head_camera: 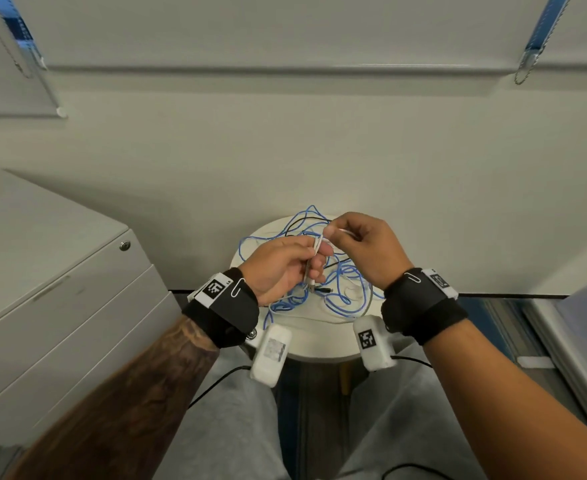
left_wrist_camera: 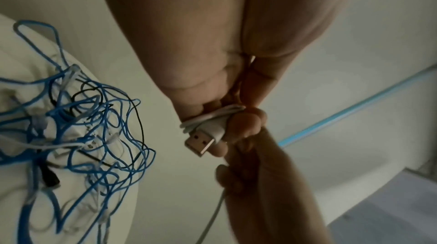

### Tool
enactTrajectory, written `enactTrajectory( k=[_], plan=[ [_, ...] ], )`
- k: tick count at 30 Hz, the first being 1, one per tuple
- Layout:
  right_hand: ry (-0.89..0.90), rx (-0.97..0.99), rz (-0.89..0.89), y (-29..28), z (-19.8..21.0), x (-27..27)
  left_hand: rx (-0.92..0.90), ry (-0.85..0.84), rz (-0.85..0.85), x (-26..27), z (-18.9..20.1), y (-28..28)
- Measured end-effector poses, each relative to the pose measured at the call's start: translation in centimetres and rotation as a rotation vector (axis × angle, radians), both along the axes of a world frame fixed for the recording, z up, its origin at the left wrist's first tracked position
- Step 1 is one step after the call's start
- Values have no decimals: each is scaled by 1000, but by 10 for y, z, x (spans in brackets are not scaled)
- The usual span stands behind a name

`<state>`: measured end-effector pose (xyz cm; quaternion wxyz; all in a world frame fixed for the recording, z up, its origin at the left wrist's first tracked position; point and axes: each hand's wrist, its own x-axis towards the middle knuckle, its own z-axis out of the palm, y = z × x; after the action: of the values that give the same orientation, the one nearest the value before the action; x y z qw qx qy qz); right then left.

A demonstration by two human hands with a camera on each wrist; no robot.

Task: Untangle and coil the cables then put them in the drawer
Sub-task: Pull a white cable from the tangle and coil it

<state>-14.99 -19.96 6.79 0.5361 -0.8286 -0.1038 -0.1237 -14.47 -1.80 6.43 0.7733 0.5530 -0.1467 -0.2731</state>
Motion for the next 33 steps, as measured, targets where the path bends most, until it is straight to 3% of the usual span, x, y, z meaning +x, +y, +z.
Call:
enactTrajectory(
  k=[3,7,11,15,19,22,24,28,33],
  plan=[
    [126,91,-33,3,-22,4,-140,104,-17,4,1,4],
    [260,-73,41,15,-50,-5,-330,200,150,18,-3,2],
    [234,-260,112,23,-52,-14,-293,171,360,33,-19,4],
    [171,-422,151,22,-39,-13,-262,158,460,43,-32,-3],
    [174,-311,211,18,-21,-10,-17,-28,521,52,-37,-13],
    [150,-18,195,14,-6,-1,253,-253,453,59,-44,-14],
    [117,152,137,8,1,13,307,-245,358,59,-48,-16],
    [98,93,-49,-6,-3,45,186,-31,206,52,-54,-19],
    [242,40,-167,-16,-62,66,62,107,78,49,-63,-14]
  ],
)
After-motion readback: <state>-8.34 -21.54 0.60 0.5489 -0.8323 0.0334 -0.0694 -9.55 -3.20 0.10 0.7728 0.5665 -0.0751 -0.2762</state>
